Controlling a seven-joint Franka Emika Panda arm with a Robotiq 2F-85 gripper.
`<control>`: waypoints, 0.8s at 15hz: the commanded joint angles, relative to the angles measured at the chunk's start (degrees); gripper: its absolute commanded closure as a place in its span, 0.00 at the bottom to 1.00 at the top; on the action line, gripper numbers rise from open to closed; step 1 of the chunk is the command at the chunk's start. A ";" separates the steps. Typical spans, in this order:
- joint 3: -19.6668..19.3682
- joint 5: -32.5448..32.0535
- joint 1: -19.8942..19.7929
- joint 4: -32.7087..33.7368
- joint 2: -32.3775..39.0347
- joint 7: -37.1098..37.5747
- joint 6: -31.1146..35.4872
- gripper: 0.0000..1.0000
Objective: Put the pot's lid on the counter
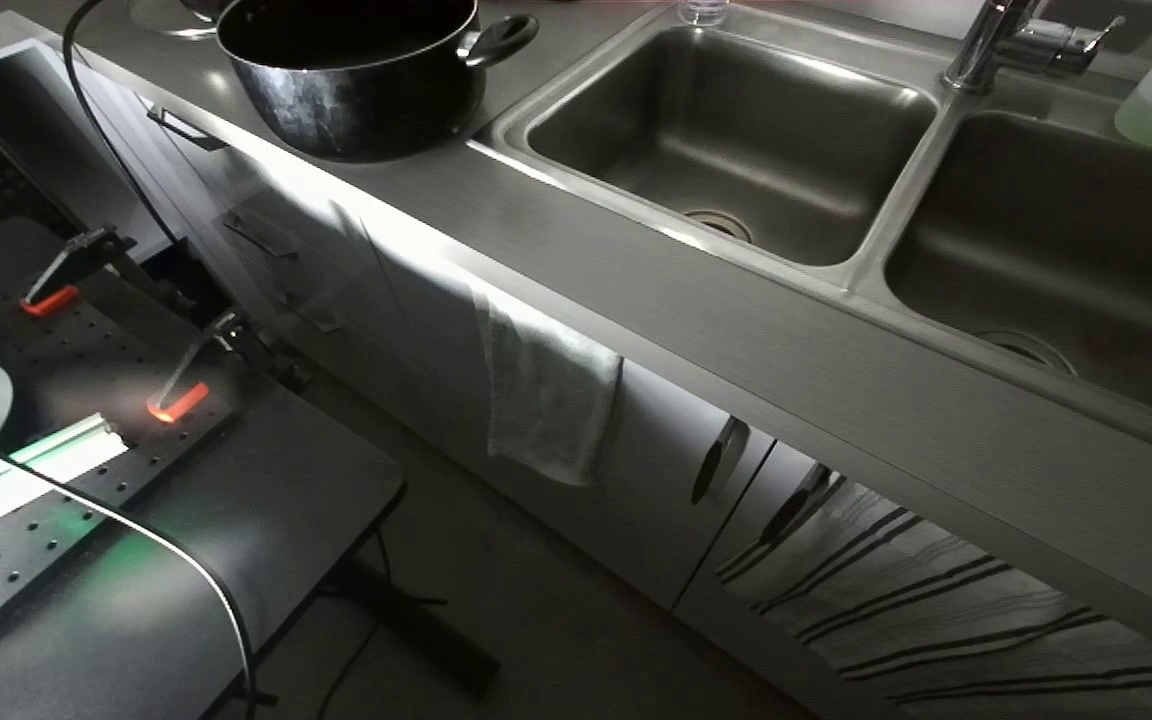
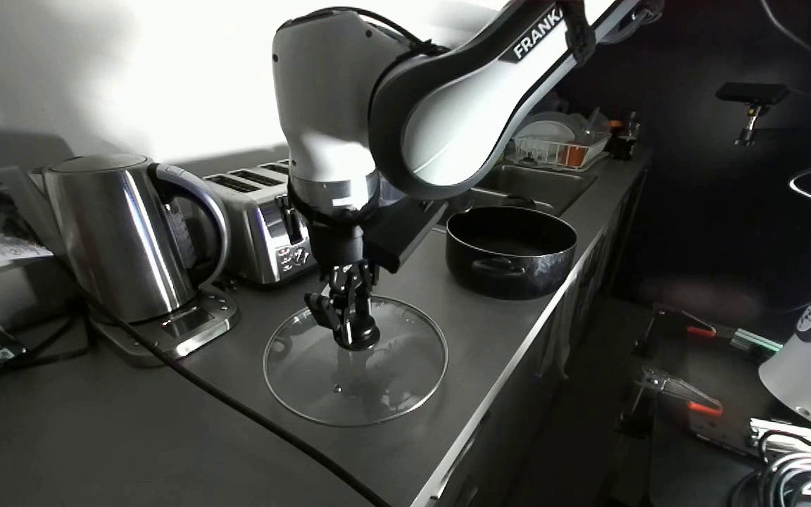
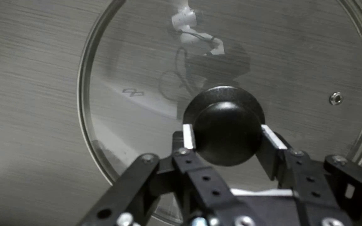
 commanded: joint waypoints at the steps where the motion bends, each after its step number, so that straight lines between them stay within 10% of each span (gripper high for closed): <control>1: -1.43 3.90 0.86 2.93 2.59 -2.91 0.38 0.75; 11: -2.62 5.88 1.28 2.18 2.72 -4.01 1.90 0.75; 12: -2.81 5.65 1.45 1.94 2.50 -3.66 2.28 0.25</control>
